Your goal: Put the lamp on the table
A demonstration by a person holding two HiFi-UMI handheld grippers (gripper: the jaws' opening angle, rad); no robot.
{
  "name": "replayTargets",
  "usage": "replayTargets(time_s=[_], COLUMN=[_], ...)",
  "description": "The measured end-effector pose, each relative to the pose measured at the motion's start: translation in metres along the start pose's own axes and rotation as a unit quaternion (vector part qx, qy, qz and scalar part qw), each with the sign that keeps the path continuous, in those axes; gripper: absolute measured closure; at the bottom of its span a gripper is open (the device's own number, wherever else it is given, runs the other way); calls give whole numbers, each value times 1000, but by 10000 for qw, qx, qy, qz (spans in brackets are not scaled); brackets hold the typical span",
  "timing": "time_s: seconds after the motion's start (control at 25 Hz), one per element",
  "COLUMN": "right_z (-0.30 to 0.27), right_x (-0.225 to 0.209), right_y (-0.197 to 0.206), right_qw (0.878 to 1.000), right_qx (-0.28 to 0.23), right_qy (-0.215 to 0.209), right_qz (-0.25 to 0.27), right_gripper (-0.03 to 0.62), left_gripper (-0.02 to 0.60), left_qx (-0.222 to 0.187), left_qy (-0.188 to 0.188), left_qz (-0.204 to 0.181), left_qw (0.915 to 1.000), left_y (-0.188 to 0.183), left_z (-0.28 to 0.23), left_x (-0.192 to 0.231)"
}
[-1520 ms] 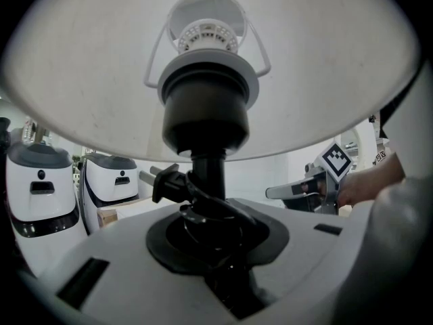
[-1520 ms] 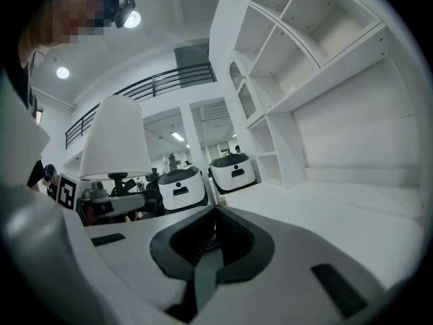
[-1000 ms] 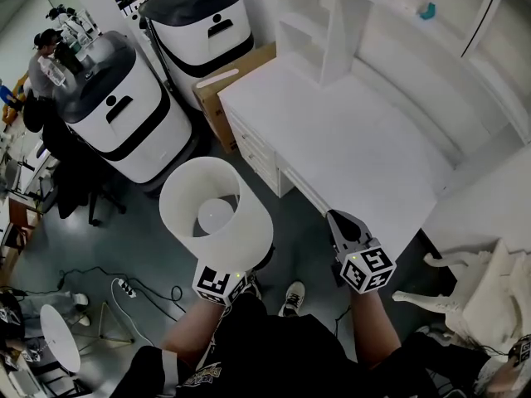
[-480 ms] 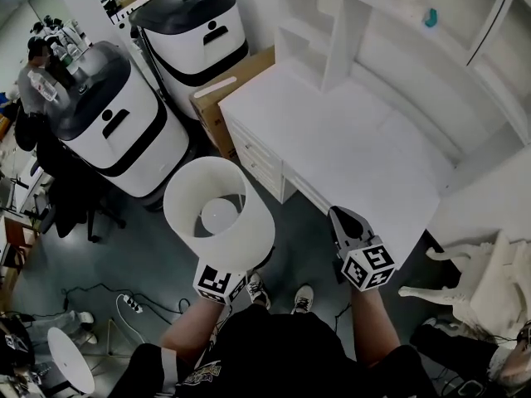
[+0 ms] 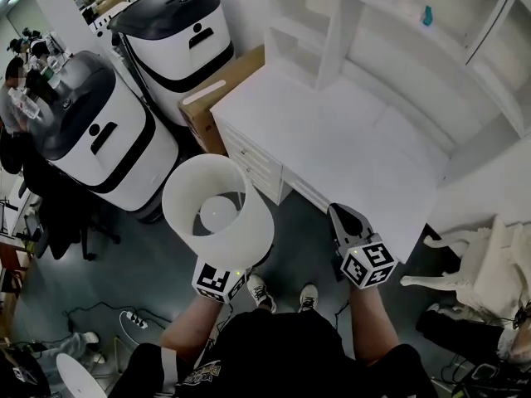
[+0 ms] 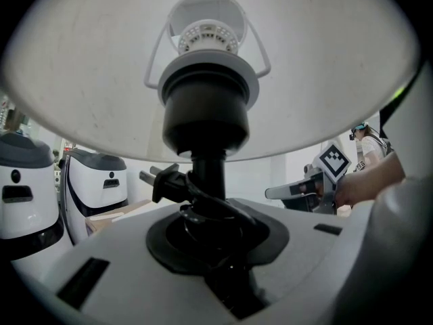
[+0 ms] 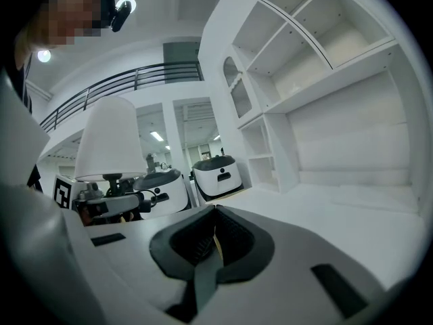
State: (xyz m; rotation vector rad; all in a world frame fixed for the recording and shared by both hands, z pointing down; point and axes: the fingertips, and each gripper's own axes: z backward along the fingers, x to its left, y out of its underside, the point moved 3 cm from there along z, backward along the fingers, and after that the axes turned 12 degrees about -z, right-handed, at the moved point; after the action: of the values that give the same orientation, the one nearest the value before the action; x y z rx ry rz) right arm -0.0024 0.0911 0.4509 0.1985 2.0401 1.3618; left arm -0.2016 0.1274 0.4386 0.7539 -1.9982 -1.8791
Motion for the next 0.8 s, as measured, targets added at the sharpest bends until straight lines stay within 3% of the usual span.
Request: replayTargets(time_s=[0.36,0.8], right_z=[-9,-13], right_x=[19,6], right_y=[-4,-15], right_qw=[9992,9990], right_qx=[-237,-223], right_qy=[315,377], right_qz=[14,30], right_gripper=[568,568], left_gripper=[483,485], left_qx=[-105,-146], left_qy=[424,541], left_qz=[-114,-88], left_qw=[9990,9984], left_y=[-1,-5], left_z=[-2,-21], left_x=[23,22])
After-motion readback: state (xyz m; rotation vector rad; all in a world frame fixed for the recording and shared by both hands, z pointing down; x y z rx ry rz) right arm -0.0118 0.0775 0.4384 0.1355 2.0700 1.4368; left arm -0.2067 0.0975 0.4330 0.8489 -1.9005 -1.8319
